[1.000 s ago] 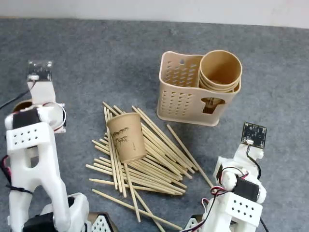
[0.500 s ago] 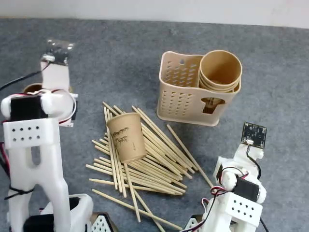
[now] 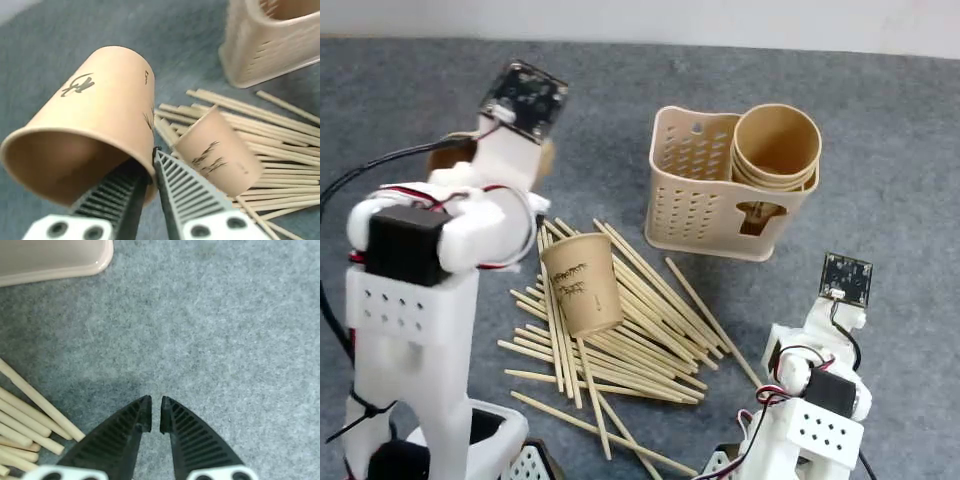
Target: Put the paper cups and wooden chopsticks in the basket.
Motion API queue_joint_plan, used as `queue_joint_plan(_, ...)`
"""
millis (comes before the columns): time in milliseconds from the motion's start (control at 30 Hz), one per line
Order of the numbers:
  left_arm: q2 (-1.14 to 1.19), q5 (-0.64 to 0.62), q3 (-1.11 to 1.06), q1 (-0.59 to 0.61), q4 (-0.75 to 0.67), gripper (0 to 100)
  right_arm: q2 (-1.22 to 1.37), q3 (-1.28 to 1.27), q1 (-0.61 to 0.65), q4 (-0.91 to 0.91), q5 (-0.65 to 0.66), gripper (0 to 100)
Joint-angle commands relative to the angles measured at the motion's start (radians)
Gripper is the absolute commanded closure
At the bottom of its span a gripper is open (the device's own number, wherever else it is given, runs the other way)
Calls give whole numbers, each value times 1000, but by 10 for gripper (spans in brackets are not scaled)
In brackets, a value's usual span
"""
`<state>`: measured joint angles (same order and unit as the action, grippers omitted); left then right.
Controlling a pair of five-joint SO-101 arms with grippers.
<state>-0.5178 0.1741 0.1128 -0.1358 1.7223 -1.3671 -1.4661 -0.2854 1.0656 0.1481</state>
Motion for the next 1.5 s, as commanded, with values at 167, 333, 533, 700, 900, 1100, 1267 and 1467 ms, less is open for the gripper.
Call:
queue_joint_plan(167,-10,3,101,-186,-63,989,-13,-2,-10,-22,21,952)
queue_joint_plan(333,-10,2,107,-234,-106,989,-13,-2,-10,-22,21,952)
queue_joint_plan(533,-10,2,107,-318,-144,989,-13,-2,-10,-22,21,952)
queue_joint_plan(700,-10,-2,108,-392,-190,989,-13,-2,-10,-22,21,952)
queue_joint_plan(900,-10,-2,108,-486,-249,989,-13,-2,-10,-22,21,952)
queue_joint_plan(1100,18,-3,122,-533,-284,989,-13,-4,-10,-22,21,952)
queue_joint_plan(1267,145,-3,249,-533,-281,989,-13,-4,-10,-22,21,952)
queue_joint_plan(1467,298,-3,421,-535,-279,989,-13,-4,-10,-22,21,952)
